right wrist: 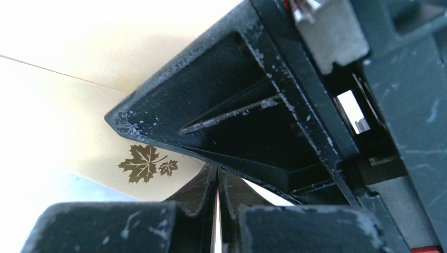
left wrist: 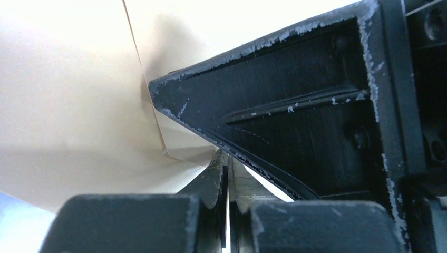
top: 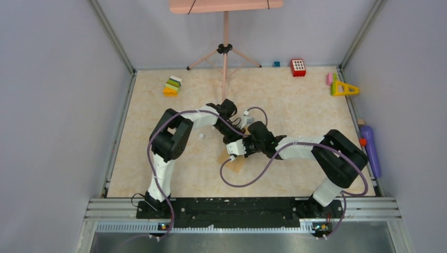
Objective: Place the letter into the envelope and seal it
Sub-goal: Seal the envelope flap on the envelope.
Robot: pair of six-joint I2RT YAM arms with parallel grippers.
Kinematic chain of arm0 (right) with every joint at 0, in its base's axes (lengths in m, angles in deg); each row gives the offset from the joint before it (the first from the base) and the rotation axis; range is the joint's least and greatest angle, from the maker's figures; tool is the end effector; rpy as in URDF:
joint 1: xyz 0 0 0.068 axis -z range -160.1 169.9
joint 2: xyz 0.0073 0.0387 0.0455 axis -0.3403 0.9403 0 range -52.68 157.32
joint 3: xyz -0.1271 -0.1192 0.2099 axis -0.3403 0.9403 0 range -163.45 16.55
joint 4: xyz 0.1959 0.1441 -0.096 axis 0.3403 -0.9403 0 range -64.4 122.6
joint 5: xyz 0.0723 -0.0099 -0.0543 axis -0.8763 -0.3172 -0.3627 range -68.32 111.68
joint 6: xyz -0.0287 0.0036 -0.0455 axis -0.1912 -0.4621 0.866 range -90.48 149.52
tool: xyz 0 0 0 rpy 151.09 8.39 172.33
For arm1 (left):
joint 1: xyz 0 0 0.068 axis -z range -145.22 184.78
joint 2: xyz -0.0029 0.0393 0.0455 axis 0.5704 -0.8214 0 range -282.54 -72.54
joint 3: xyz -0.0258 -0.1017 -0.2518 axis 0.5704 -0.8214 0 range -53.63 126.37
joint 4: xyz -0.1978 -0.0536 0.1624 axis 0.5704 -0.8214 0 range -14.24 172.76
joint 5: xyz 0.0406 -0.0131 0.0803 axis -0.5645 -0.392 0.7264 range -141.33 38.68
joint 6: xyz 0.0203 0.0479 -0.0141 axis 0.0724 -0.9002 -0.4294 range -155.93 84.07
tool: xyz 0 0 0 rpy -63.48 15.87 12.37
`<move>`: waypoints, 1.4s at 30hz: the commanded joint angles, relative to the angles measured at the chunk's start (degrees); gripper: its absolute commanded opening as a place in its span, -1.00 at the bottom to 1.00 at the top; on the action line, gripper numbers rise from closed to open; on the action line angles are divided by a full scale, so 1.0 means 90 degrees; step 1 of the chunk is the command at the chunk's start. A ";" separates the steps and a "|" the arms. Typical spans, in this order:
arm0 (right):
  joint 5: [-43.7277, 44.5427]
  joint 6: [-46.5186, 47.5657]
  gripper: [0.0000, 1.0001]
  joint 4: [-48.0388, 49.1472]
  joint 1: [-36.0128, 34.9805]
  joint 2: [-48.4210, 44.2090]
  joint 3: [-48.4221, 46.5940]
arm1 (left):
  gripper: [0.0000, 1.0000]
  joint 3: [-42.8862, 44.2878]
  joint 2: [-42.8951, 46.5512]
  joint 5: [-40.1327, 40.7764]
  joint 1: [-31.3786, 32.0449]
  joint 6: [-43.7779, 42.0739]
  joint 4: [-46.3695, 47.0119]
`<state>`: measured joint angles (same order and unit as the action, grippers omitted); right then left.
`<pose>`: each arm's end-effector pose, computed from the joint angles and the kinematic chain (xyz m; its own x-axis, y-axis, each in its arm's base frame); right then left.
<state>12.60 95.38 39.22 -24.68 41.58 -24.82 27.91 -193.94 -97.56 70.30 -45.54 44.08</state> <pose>0.2174 0.2221 0.1387 0.4928 -0.7795 -0.3867 -0.7849 -0.2065 -0.5842 0.3137 -0.2555 0.1312 -0.6998 0.6416 -0.3142 0.6446 0.3776 -0.6647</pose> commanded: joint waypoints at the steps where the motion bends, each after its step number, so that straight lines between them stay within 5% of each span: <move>1: -0.0173 -0.0160 -1.00 -0.0647 -0.0108 0.0326 0.0035 | -1.00 -0.0138 -0.0180 0.0294 0.0023 -0.0495 -0.0573; 10: -0.0182 -0.0138 -1.00 -0.0664 -0.0107 0.0318 0.0016 | -1.00 -0.0118 -0.0287 0.0240 0.0023 -0.0735 -0.0847; 42: -0.0352 -0.0033 -1.00 -0.0715 -0.0112 0.0171 0.0072 | -1.00 0.0647 -0.0456 0.1342 -0.0291 0.0662 0.0430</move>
<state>12.43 96.00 39.11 -24.68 41.56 -24.82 32.37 -195.95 -93.61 68.73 -38.93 41.63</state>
